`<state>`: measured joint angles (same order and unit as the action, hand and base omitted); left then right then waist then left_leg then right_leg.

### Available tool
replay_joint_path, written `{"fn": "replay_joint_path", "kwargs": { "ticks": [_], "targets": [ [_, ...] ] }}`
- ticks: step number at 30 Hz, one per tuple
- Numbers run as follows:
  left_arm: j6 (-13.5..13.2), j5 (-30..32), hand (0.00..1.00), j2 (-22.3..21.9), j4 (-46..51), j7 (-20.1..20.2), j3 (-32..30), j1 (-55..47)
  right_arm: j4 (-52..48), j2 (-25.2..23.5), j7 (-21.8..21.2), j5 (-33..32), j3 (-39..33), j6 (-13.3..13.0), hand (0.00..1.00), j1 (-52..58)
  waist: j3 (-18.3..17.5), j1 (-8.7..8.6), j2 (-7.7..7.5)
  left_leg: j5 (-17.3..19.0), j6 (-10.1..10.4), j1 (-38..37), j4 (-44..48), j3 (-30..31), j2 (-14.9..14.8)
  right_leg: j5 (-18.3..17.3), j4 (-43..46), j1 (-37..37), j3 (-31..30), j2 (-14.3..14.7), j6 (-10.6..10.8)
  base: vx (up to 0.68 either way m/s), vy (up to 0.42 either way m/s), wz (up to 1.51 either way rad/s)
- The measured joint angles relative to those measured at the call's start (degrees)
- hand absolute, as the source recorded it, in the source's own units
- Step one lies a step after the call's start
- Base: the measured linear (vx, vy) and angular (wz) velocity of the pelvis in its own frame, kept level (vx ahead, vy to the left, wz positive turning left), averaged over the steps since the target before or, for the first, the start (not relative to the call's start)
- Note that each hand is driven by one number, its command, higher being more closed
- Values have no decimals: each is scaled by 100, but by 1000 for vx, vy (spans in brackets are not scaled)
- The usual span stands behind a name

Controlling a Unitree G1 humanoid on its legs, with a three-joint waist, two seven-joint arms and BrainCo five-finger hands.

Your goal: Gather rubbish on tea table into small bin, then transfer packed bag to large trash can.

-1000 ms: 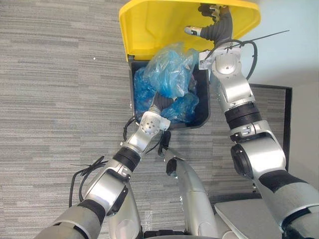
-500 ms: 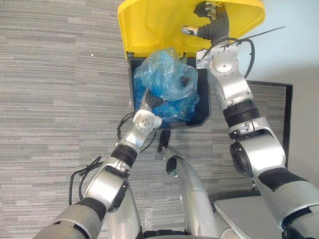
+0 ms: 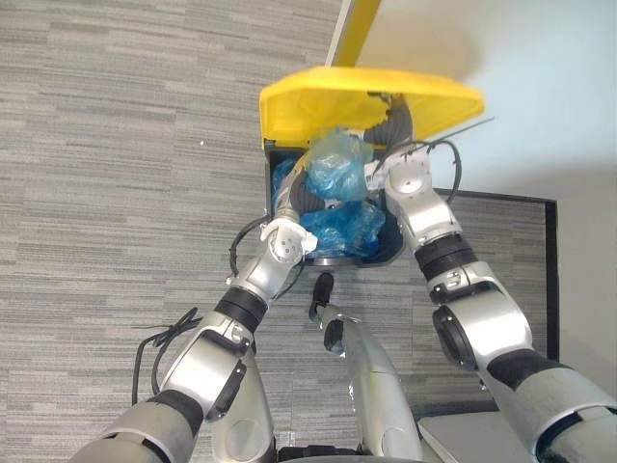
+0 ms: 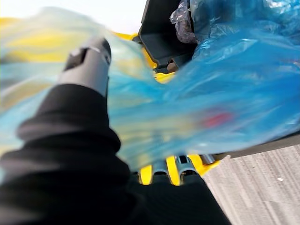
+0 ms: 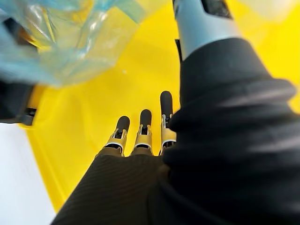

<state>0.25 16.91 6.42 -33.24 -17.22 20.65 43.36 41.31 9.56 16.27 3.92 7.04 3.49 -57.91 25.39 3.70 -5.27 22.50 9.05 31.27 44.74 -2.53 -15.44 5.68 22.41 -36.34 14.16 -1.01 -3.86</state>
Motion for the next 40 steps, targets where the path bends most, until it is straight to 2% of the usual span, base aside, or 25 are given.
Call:
{"fn": "replay_joint_path", "kwargs": {
  "ticks": [3, 7, 9, 13, 18, 21, 22, 23, 24, 25, 26, 27, 28, 29, 30, 31, 32, 34, 35, 40],
  "targets": [
    [-24, 105, 0, 150, 369, 18, 123, -262, -3, -75, -43, 89, 4, 15, 0, 404, -21, 21, 26, -1, 1, -269, -83, -20, 8, -67, 7, 227, -15, 0, -1, -36, 1, 4],
    [-219, -71, 0, 244, 964, 70, 3, -1066, -10, -66, -81, 290, -3, 39, 0, 992, -84, 177, 144, -3, 1, -578, -217, -86, 22, -125, 16, 441, -66, 0, 33, -38, -5, -1],
    [-316, -484, 0, 217, 1202, 159, -253, -1771, -18, -59, -161, 294, -13, 63, 0, 1370, -176, 274, 242, -4, 2, -729, -271, -114, 25, -171, 60, 527, -85, -1, 31, -8, -5, -2],
    [-335, -1272, 0, 248, 1210, 403, -1013, -2991, -26, -124, -292, 447, -135, 164, 0, 2099, -222, 371, 260, -19, -51, -1145, -457, -165, 115, -305, 125, 809, -136, -66, 120, -19, -6, 2],
    [-328, -1372, 0, 238, 649, 525, -1539, -3760, -265, -270, -386, 607, -462, 177, 0, 2859, -273, 419, 259, -18, -73, -1442, -497, -192, 177, -335, 133, 1068, -173, -107, 188, -60, 15, 2],
    [-243, -1370, 0, 163, 34, 628, -1888, -4077, -629, -363, -448, 741, -464, 165, 0, 3410, -368, 400, 232, -19, -75, -1488, -422, -240, 225, -278, 118, 1070, -247, -157, 284, -103, 56, -13],
    [-196, -1369, 0, 93, -217, 630, -2034, -4166, -737, -484, -465, 741, -466, 134, 0, 3697, -429, 366, 201, -125, -113, -1568, -545, -315, 202, -220, -140, 1164, -235, -147, 641, -67, 17, -20],
    [-187, -1370, 0, 55, -343, 633, -2132, -4246, -739, -591, -483, 740, -459, 135, 0, 3879, -501, 332, 193, -244, -157, -1635, -779, -376, 102, -472, -209, 1208, -156, -167, 838, -66, -2, -27],
    [-161, -1365, 0, -7, -457, 626, -2222, -4361, -732, -754, -510, 738, -457, 137, 0, 4099, -571, 295, 129, -417, -122, -1763, -1041, -498, 83, -717, 538, 1059, -123, -290, 519, -68, -38, -21],
    [-94, -1359, 0, -79, -678, 628, -2378, -4461, -727, -927, -528, 739, -461, 109, 0, 4489, -697, 236, 62, -532, -59, -1941, -1237, -561, 85, -1146, 1794, 1086, -209, -465, 392, -54, -42, -14],
    [-58, -1356, 0, -97, -746, 624, -2420, -4508, -723, -992, -541, 739, -460, 84, 0, 4683, -763, 228, 37, -541, -46, -2010, -1289, -566, 83, -1351, 2159, 1222, -251, -528, 430, -22, -85, -4],
    [-11, -1346, 0, -92, -842, 620, -2425, -4592, -676, -1089, -581, 739, -459, 19, 0, 5013, -918, 227, 18, -544, -35, -2051, -1344, -569, 81, -1841, 2407, 1493, -331, -619, 507, 24, -98, -1],
    [11, -1326, 0, -82, -865, 621, -2453, -4656, -632, -1163, -624, 739, -468, -25, 0, 5297, -1088, 206, -126, -527, -5, -2015, -1337, -568, 121, -2165, 1996, 1709, -400, -588, 703, 47, -184, -2],
    [27, -1240, 0, -164, -978, 622, -2585, -4634, -460, -1191, -635, 741, -508, -93, 0, 5528, -1255, 178, -49, -542, -25, -1936, -1397, -474, 64, -2331, 1151, 1995, -261, -314, 516, 32, -132, -10],
    [28, -1228, 0, -227, -1038, 621, -2609, -4648, -290, -1180, -638, 742, -549, -90, 0, 5619, -1351, 187, 1, -573, -83, -1935, -1545, -509, 65, -2102, 656, 2113, -239, -181, 532, 60, -59, -32],
    [14, -1189, 0, -414, -1105, 626, -2673, -4691, -36, -1166, -643, 743, -800, -97, 0, 5793, -1467, 187, 123, -794, -203, -2079, -2039, -592, 8, -2148, 599, 2242, -109, -152, 385, 76, 62, -39],
    [5, -1132, 0, -345, -1189, 622, -2794, -4702, 392, -1242, -614, 740, -996, -114, 0, 5960, -1634, 120, -123, -1001, 9, -2284, -2421, -815, 260, -2175, 423, 2440, -314, -413, 500, 100, 36, -33],
    [13, -1113, 0, -347, -1520, 622, -2825, -4560, 1116, -1164, -624, 736, -1181, -90, 0, 5959, -1724, 53, 3, -1218, -66, -2485, -2801, -791, 262, -1854, 3, 2600, -365, -247, 456, 80, 1, -28],
    [14, -1110, 0, -387, -1665, 621, -2824, -4510, 1377, -1065, -618, 733, -1387, -89, 0, 5901, -1769, -35, 70, -1351, -49, -2579, -3089, -844, 285, -1687, -270, 2639, -424, -196, 459, 61, 31, -33],
    [24, -1089, 0, -487, -2067, 623, -2787, -4419, 1619, -853, -614, 725, -1716, -68, 0, 5883, -1773, -105, 114, -1544, -70, -2980, -3562, -958, 487, -1550, -482, 2841, -546, -265, 537, 50, 57, -12]
  ]
}}
